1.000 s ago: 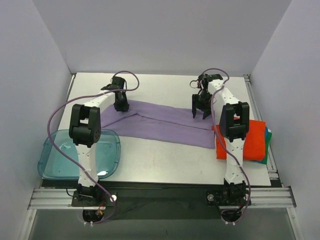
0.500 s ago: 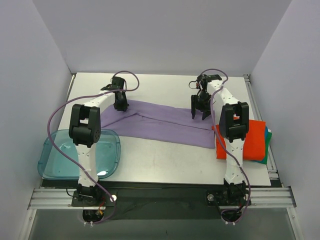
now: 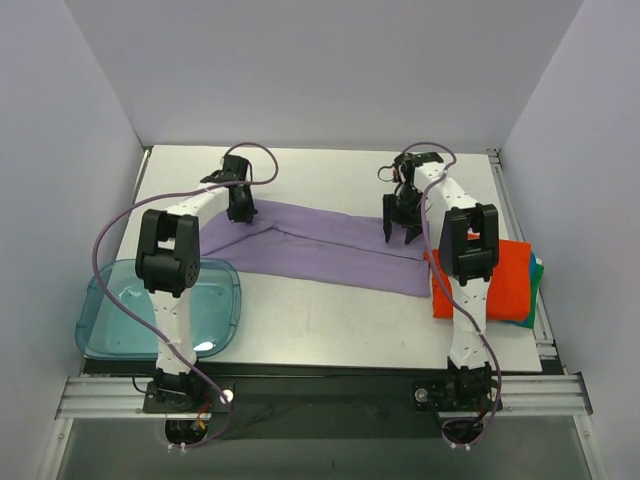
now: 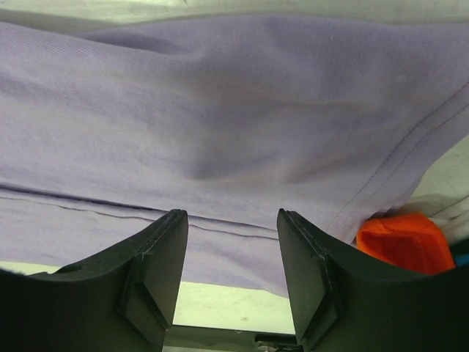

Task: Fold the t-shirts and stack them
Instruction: Fold the other side of the tshirt into a rectangle

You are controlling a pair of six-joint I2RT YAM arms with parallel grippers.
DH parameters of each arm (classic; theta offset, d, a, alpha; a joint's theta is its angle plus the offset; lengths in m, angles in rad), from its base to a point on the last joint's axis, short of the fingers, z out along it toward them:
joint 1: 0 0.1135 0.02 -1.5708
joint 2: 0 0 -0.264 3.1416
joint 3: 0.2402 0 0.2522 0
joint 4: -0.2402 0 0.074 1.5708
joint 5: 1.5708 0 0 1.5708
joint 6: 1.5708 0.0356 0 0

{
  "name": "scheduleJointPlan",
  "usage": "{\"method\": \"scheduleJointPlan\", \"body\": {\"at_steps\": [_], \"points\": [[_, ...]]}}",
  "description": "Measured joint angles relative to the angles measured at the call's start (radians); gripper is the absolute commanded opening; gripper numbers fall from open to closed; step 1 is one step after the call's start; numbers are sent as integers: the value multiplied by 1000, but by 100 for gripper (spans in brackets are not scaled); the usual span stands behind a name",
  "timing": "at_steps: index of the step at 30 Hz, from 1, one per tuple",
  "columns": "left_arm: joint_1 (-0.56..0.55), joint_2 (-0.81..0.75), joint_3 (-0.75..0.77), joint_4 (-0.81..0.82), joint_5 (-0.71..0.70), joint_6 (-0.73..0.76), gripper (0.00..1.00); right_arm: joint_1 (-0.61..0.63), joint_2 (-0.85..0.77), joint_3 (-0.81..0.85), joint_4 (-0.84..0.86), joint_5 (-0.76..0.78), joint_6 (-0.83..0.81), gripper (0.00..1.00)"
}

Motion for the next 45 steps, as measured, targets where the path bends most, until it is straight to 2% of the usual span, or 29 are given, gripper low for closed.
{"method": "scheduleJointPlan", "body": {"at_steps": [31,40,42,44,45], "points": [[-60,-219,-266,14,21,-108,1,6,39,-14,-4,-25,9,52],[-98,-274,-281,11,51,-139,12,7,40,-14,-4,-34,10,52],[-106,-291,-293,8,71,-148,18,7,40,-14,-4,-34,10,52],[-111,-310,-305,7,96,-151,29,7,40,-14,-4,-34,10,52],[-111,-320,-309,3,108,-151,31,7,40,-14,-4,-34,10,52]]}}
